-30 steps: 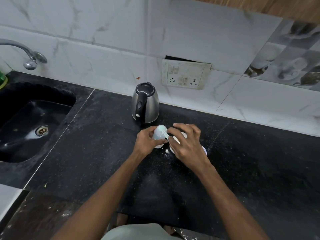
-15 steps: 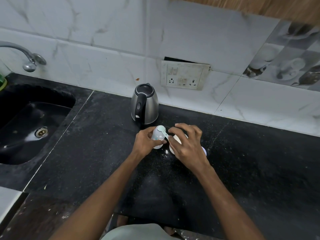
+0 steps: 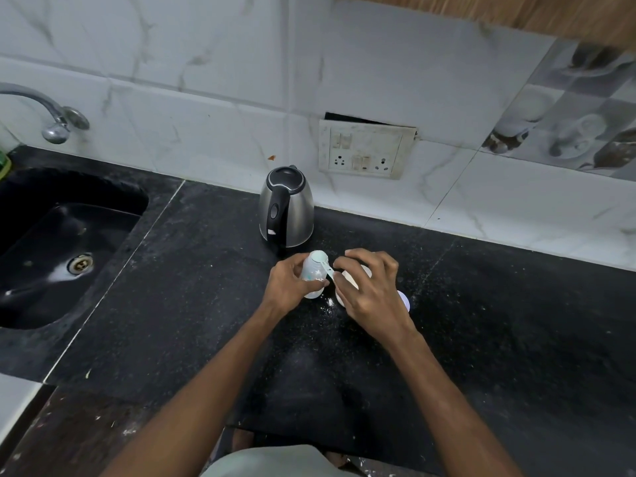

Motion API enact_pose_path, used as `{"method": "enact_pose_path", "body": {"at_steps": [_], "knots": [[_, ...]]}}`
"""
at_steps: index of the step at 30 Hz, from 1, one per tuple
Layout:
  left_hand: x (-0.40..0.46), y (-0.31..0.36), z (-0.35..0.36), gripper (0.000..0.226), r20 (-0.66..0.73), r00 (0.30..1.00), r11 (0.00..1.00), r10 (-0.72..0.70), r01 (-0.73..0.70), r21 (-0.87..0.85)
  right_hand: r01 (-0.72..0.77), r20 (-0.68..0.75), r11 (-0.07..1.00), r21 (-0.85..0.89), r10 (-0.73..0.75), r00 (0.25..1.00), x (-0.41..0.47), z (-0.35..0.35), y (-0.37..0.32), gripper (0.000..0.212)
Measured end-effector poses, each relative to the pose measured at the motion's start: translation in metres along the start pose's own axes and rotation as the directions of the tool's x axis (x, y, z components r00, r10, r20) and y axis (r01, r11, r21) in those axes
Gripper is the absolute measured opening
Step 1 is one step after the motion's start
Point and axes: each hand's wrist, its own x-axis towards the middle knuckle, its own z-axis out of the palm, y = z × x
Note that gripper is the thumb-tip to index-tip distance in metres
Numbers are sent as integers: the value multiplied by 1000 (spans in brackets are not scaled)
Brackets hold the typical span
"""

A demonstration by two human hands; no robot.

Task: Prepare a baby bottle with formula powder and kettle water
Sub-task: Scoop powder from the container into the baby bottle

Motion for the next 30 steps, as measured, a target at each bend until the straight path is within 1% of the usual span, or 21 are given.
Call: {"method": "enact_pose_path", "body": {"at_steps": [5, 7, 8, 9, 10, 11, 12, 13, 14, 15, 17, 19, 21, 22, 23, 24, 25, 26, 27, 28, 30], "knots": [[1, -4, 1, 60, 3, 1000, 1000, 1, -1, -9, -76, 22, 996, 48, 75, 997, 4, -1, 2, 5], [2, -5, 1, 61, 3, 1000, 1000, -4, 4, -17, -293, 40, 938, 185, 291, 956, 7, 0, 2, 2], [3, -7, 0, 62, 3, 1000, 1000, -9, 9, -20, -468, 76, 834, 292, 468, 880, 8, 2, 2, 2], [4, -8, 0, 62, 3, 1000, 1000, -12, 12, -25, -644, 163, 654, 397, 640, 751, 9, 2, 2, 3], [5, -8, 0, 63, 1, 1000, 999, -16, 16, -27, -776, 294, 409, 480, 759, 581, 11, 4, 3, 6], [5, -9, -1, 63, 0, 1000, 999, -19, 19, -29, -836, 436, 129, 534, 805, 402, 13, 4, 6, 9], [5, -8, -1, 63, 0, 1000, 999, -21, 21, -29, -822, 550, -134, 553, 800, 239, 14, 4, 8, 12], [5, -9, 0, 63, 1, 1000, 999, -23, 23, -33, -770, 627, -335, 544, 772, 107, 15, 3, 10, 15], [5, -9, 0, 63, 1, 1000, 999, -25, 25, -41, -716, 680, -467, 519, 733, 15, 13, 3, 12, 19], [5, -10, 0, 62, -1, 1000, 998, -28, 28, -47, -678, 725, -555, 483, 687, -46, 11, 2, 14, 22], [4, -13, 0, 62, -5, 999, 998, -35, 35, -49, -635, 785, -654, 412, 609, -118, 7, 0, 16, 19], [4, -17, 0, 64, -13, 999, 998, -43, 42, -46, -599, 809, -703, 382, 568, -151, 4, 0, 19, 12], [4, -22, 0, 64, -23, 998, 998, -51, 50, -42, -586, 793, -711, 388, 582, -181, -1, 2, 24, 11], [3, -25, 0, 64, -26, 998, 998, -55, 54, -37, -608, 763, -682, 407, 620, -184, -5, 4, 27, 12], [3, -27, 0, 64, -28, 998, 998, -58, 57, -36, -653, 709, -618, 438, 684, -172, -9, 7, 30, 12], [2, -29, -1, 63, -30, 998, 997, -64, 62, -40, -738, 627, -490, 465, 770, -116, -15, 10, 33, 10], [2, -31, -1, 63, -32, 997, 997, -68, 67, -44, -843, 521, -286, 455, 853, -8, -21, 15, 35, 8], [1, -34, -1, 62, -35, 997, 996, -76, 74, -45, -925, 430, -50, 377, 894, 127, -29, 20, 39, 7], [1, -37, -2, 62, -39, 996, 996, -84, 82, -44, -952, 365, 169, 257, 895, 257, -35, 24, 42, 6], [0, -40, -2, 62, -44, 995, 995, -93, 91, -43, -927, 324, 350, 137, 868, 376, -40, 28, 45, 4], [-2, -47, -2, 65, -52, 993, 993, -109, 107, -43, -774, 292, 632, -41, 748, 596, -44, 33, 53, 6]]}}
